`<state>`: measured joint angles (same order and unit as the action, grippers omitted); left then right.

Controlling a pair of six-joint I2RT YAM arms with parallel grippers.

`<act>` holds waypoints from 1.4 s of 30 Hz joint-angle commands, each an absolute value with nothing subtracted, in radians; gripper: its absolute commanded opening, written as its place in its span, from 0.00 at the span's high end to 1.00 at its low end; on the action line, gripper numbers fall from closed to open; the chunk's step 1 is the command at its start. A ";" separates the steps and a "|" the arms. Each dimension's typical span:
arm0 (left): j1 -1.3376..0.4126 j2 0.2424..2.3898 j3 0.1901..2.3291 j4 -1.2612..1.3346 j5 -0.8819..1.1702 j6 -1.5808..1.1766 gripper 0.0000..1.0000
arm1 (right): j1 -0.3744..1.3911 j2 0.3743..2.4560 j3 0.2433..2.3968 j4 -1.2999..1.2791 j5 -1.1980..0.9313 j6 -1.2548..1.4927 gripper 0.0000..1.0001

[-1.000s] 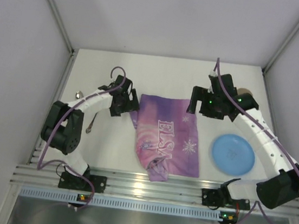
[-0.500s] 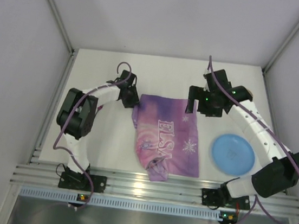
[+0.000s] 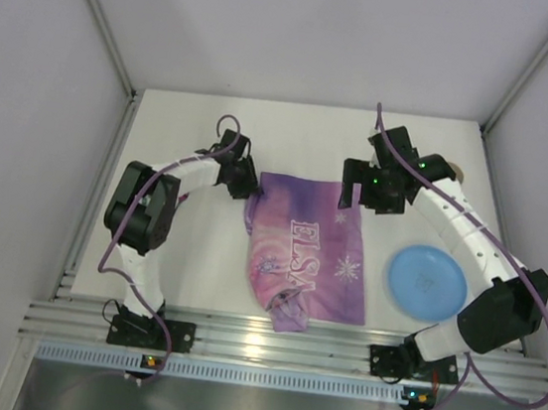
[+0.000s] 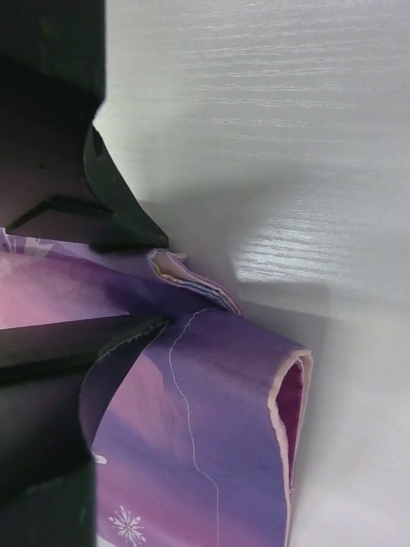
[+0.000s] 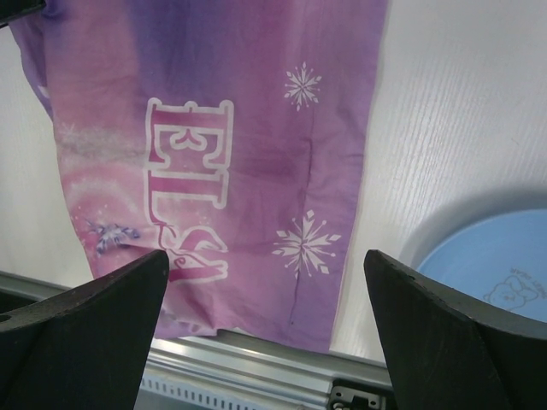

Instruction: Set the dinner table for one person

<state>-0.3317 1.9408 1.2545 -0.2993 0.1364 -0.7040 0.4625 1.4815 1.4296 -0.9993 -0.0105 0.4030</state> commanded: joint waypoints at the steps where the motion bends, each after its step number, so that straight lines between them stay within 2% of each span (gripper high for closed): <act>1: -0.328 1.891 1.224 -0.333 0.176 -0.684 0.57 | 0.469 1.477 1.448 -0.988 -0.005 0.397 0.02; 4: -0.325 1.865 1.216 -0.334 0.186 -0.681 0.57 | 0.468 1.479 1.440 -0.983 -0.005 0.400 0.02; 6: -0.324 1.855 1.215 -0.341 0.183 -0.680 0.62 | 0.468 1.479 1.439 -0.979 -0.003 0.402 0.02; 11: -0.311 1.848 1.207 -0.353 0.179 -0.670 0.82 | 0.468 1.479 1.417 -0.959 -0.005 0.406 0.02; 12: -0.308 1.850 1.207 -0.356 0.175 -0.670 0.89 | 0.468 1.480 1.410 -0.956 -0.005 0.405 0.02; 16: -0.288 1.856 1.212 -0.362 0.172 -0.667 1.00 | 0.468 1.488 1.391 -0.943 -0.011 0.410 0.03; 22: -0.276 1.868 1.279 -0.403 0.207 -0.627 1.00 | 0.457 1.534 1.379 -0.879 -0.057 0.417 0.02; 29: -0.276 1.870 1.380 -0.503 0.209 -0.542 1.00 | 0.448 1.817 1.376 -0.753 -0.213 0.451 0.02; 34: -0.278 1.864 1.420 -0.551 0.221 -0.514 1.00 | 0.428 1.980 1.457 -0.784 -0.103 0.492 0.03; 38: -0.276 1.852 1.434 -0.586 0.216 -0.494 1.00 | 0.422 1.994 1.496 -0.873 0.049 0.518 0.03; 42: -0.276 1.836 1.427 -0.607 0.199 -0.482 1.00 | 0.420 1.945 1.433 -0.899 0.127 0.538 0.03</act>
